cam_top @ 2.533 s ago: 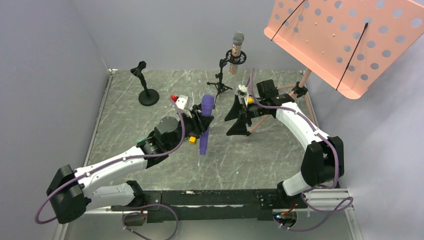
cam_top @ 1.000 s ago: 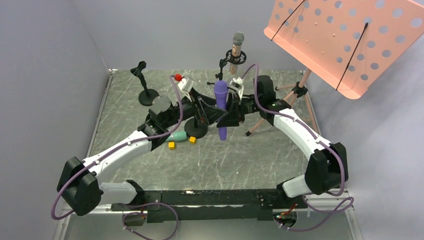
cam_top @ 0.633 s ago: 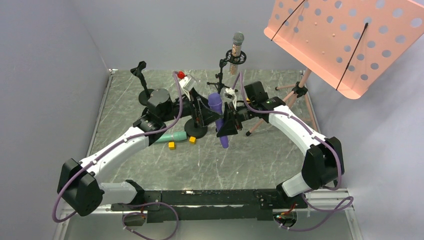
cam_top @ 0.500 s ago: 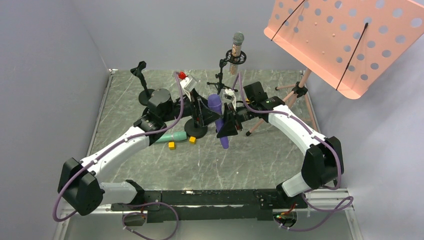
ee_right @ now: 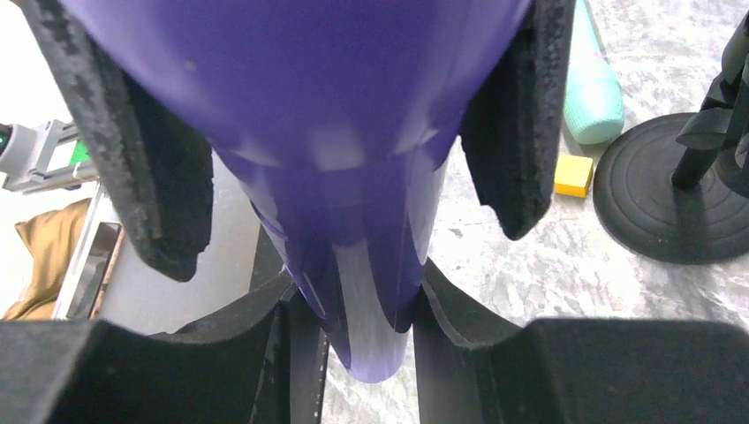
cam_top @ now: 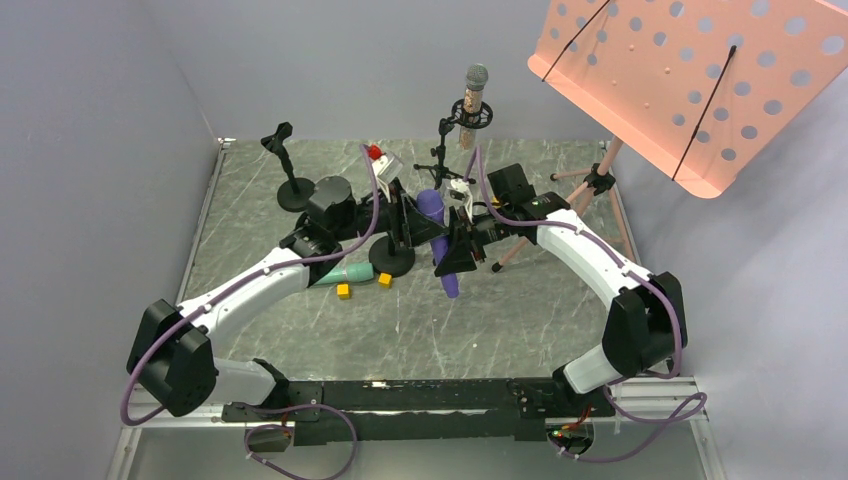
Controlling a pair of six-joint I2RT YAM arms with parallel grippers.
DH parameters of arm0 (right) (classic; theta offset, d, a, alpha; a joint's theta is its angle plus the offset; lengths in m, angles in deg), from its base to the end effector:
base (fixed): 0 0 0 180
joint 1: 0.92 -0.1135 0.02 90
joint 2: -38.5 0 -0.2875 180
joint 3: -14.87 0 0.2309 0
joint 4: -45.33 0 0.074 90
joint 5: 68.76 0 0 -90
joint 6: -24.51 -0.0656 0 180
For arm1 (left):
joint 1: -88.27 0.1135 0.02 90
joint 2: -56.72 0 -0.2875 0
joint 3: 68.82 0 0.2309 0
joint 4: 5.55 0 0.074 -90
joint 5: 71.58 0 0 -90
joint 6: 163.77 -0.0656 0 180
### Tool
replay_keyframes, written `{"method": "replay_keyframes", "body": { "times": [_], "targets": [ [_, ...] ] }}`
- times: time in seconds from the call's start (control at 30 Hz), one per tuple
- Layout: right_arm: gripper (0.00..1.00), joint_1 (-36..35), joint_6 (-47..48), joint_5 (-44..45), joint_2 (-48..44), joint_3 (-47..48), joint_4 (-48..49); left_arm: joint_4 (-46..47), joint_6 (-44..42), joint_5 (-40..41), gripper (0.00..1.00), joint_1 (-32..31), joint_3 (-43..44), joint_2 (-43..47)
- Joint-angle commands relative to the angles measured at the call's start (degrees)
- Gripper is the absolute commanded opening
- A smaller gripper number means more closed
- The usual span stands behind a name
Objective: Attach the microphones to the stand
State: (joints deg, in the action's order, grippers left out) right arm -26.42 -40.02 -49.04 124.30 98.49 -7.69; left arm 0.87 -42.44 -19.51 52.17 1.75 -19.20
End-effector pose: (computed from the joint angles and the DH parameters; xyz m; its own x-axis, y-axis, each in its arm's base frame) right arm 0.2302 0.1782 0.3125 -0.3981 -0.3507 -0.8477 -0.8877 -0.0859 0.4524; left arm 0.2232 -0.2127 0.3732 -0.4870 -0.1525 -0.8600 0.8290 0.2293 -0.5101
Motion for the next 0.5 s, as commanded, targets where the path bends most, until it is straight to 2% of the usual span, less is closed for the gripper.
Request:
{"method": "replay_keyframes", "body": {
  "times": [0.0,0.27,0.47],
  "targets": [
    [0.1,-0.28,1.88,-0.83,-0.19,2.63,0.55,1.12,0.02,-1.89,0.5,-0.01,0.78,-0.35],
    [0.1,-0.26,1.38,-0.28,0.15,2.55,1.03,-1.79,-1.04,-4.59,0.64,-0.06,1.4,-0.6],
    [0.1,-0.24,1.33,-0.27,0.58,2.5,1.01,-2.68,-1.46,-4.48,0.63,-0.1,2.01,-0.95]
  ]
}}
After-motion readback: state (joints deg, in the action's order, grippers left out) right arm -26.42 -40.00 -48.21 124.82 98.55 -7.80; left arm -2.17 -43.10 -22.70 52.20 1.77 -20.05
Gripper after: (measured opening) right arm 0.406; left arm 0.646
